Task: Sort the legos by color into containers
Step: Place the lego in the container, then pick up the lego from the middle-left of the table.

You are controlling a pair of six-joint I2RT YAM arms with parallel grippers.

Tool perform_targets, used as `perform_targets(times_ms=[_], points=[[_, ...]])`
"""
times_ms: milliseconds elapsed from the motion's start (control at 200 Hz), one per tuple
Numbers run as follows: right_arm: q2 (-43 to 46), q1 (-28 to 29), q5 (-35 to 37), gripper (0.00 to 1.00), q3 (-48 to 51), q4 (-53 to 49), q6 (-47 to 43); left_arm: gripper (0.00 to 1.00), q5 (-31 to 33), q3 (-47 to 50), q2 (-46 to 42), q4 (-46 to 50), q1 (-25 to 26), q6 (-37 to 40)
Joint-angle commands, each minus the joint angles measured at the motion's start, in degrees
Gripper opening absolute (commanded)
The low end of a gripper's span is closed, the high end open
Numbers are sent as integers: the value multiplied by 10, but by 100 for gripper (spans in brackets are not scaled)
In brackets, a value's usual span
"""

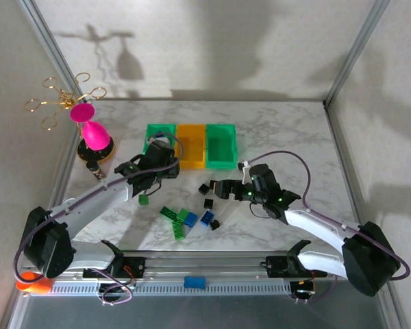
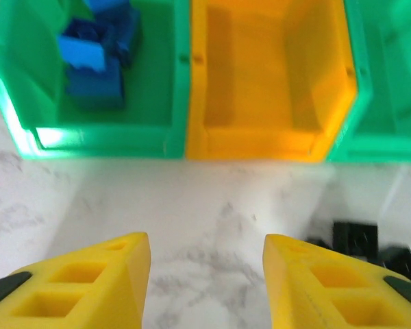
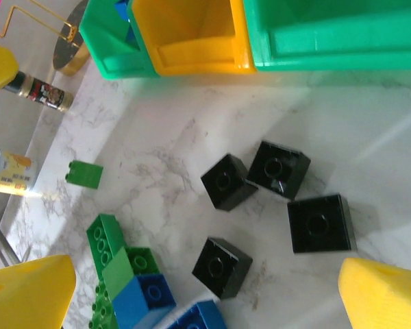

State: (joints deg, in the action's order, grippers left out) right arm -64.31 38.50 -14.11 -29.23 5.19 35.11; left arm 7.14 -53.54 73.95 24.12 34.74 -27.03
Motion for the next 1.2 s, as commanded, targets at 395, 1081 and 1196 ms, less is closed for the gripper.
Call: perform_targets(times_ms=[395, 1081, 1196], points=[[101, 10, 4, 99, 74, -83, 13, 52, -51, 77, -8, 62, 210, -139], [133, 10, 31, 99, 92, -85, 27, 54, -16, 124, 72, 12, 322, -286], [141, 10, 38, 99, 95, -88, 31, 55, -3, 114, 99, -3, 321, -279]])
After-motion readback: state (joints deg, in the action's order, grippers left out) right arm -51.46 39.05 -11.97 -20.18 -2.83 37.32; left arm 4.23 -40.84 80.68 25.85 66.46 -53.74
